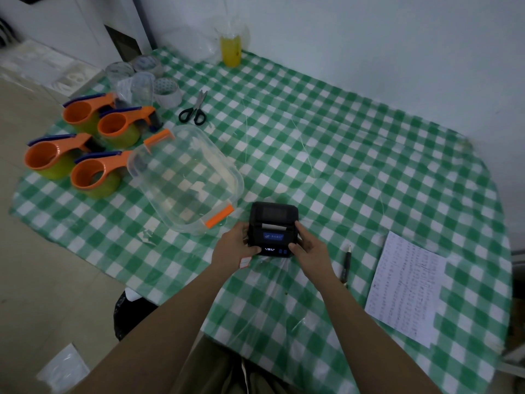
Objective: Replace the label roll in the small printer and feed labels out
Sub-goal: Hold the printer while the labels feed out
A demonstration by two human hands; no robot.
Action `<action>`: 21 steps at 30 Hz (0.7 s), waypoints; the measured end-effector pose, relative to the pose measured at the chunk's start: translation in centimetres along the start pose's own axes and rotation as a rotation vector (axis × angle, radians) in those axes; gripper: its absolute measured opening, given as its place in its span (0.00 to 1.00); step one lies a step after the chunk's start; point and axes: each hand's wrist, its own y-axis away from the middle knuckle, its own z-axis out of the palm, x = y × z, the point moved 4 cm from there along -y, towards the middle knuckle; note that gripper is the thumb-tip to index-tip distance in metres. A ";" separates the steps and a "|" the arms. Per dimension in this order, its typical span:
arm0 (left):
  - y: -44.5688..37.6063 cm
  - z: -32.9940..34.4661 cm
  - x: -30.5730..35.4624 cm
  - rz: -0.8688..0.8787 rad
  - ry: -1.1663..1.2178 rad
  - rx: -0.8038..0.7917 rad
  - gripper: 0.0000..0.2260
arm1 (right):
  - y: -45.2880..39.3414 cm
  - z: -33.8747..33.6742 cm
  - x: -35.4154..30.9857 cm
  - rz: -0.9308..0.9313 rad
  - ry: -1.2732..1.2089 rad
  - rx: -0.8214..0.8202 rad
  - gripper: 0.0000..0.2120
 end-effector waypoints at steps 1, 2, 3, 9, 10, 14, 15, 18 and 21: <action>0.1 0.0 0.1 0.001 0.005 -0.001 0.35 | 0.0 0.0 0.0 0.000 0.005 -0.003 0.27; 0.1 0.0 0.1 0.002 0.011 -0.004 0.36 | 0.0 0.0 0.0 0.001 0.011 -0.007 0.27; 0.2 0.0 0.1 0.001 0.012 -0.003 0.35 | 0.1 -0.1 0.0 0.003 0.018 -0.016 0.27; 0.1 -0.2 -0.5 -0.033 0.112 -0.018 0.33 | 0.4 -0.5 -0.2 0.012 0.101 -0.127 0.31; 0.1 -0.2 -0.5 -0.038 0.129 -0.024 0.32 | 0.3 -0.5 -0.2 0.012 0.120 -0.143 0.34; 0.3 -0.1 -0.2 -0.039 0.127 -0.045 0.30 | 0.4 -0.5 -0.3 0.018 0.164 -0.147 0.38; 0.5 -0.1 0.1 -0.034 0.105 -0.048 0.30 | 0.4 -0.4 -0.3 0.016 0.170 -0.142 0.38; 1.1 -0.3 1.1 -0.031 0.072 -0.057 0.27 | 0.5 -0.3 -0.4 -0.001 0.170 -0.133 0.38; 1.0 -0.3 1.4 -0.007 0.035 -0.067 0.24 | 0.6 -0.2 -0.6 -0.021 0.203 -0.105 0.37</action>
